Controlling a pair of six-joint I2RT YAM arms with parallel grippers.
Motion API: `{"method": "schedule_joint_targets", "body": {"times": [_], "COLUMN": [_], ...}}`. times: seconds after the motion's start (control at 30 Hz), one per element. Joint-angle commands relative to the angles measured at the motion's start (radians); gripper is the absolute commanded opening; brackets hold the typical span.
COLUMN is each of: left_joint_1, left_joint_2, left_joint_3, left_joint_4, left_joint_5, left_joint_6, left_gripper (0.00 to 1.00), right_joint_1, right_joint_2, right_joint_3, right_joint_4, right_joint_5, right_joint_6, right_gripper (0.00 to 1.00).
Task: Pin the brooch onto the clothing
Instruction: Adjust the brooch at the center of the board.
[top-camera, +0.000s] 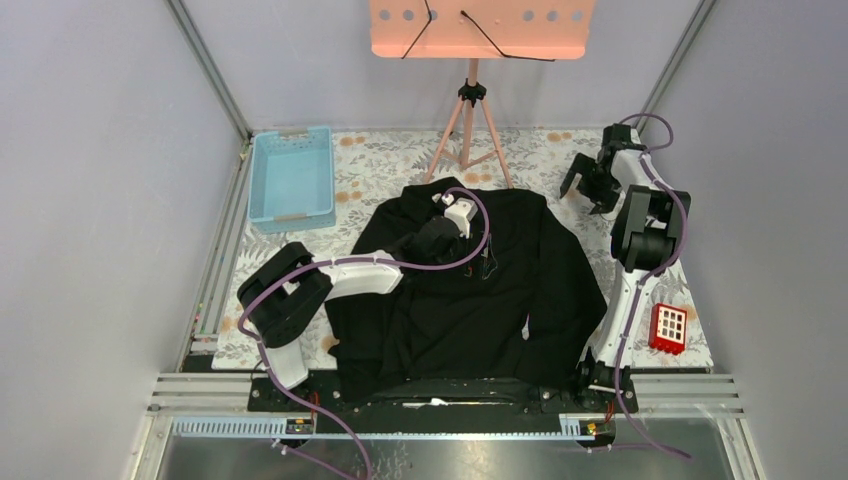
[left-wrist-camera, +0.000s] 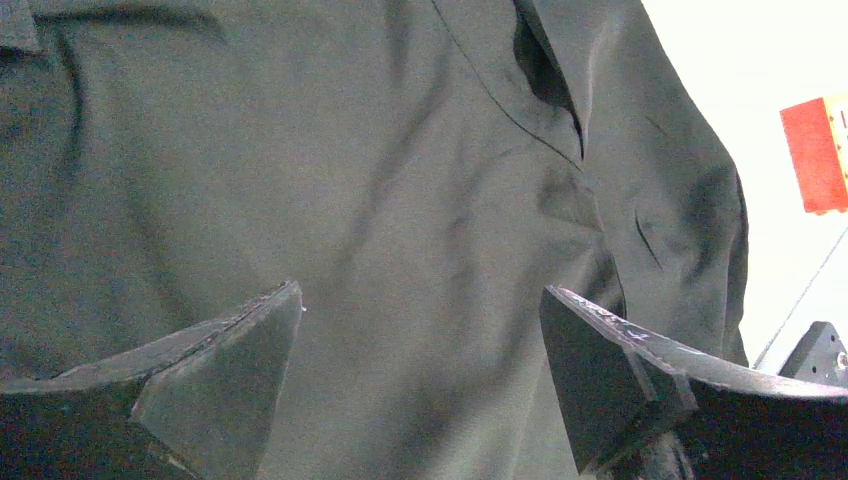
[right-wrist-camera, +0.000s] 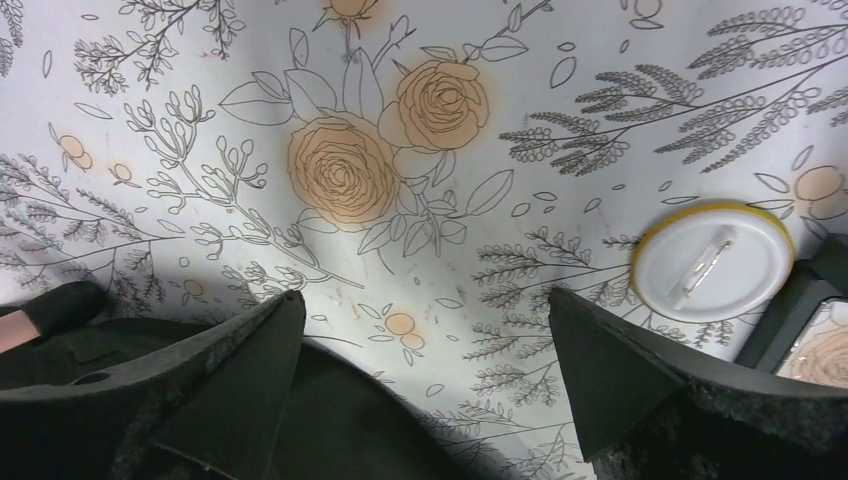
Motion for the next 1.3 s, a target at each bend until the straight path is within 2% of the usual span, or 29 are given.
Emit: {"method": "schedule_joint_targets", "body": {"times": [0.0, 0.27, 0.4, 0.57, 0.77, 0.97, 1.27], "left_joint_1": [0.006, 0.005, 0.006, 0.005, 0.006, 0.006, 0.005], "left_joint_2": [-0.002, 0.002, 0.005, 0.003, 0.003, -0.005, -0.016], "left_joint_3": [0.024, 0.017, 0.015, 0.014, 0.016, 0.014, 0.016], "left_joint_4": [0.03, 0.036, 0.036, 0.037, 0.036, 0.037, 0.03], "left_joint_5": [-0.01, -0.011, -0.011, -0.01, -0.011, -0.011, -0.011], "left_joint_6": [-0.004, -0.004, -0.004, -0.004, -0.004, -0.008, -0.01], "left_gripper": [0.97, 0.98, 0.98, 0.98, 0.98, 0.97, 0.97], "right_joint_1": [0.002, -0.015, -0.023, -0.06, -0.062, -0.062, -0.062], "right_joint_2": [-0.075, -0.112, -0.103, -0.077, -0.045, -0.022, -0.006], "right_joint_3": [-0.027, -0.061, -0.022, 0.002, 0.055, 0.097, 0.132], "right_joint_4": [0.045, 0.081, 0.033, 0.002, -0.051, -0.084, -0.156], "right_joint_5": [0.034, 0.079, 0.158, 0.135, 0.191, 0.181, 0.14], "right_joint_6": [-0.044, -0.003, -0.004, -0.01, -0.031, -0.056, -0.046], "right_gripper": [1.0, 1.0, 1.0, 1.0, 0.98, 0.91, 0.89]}}
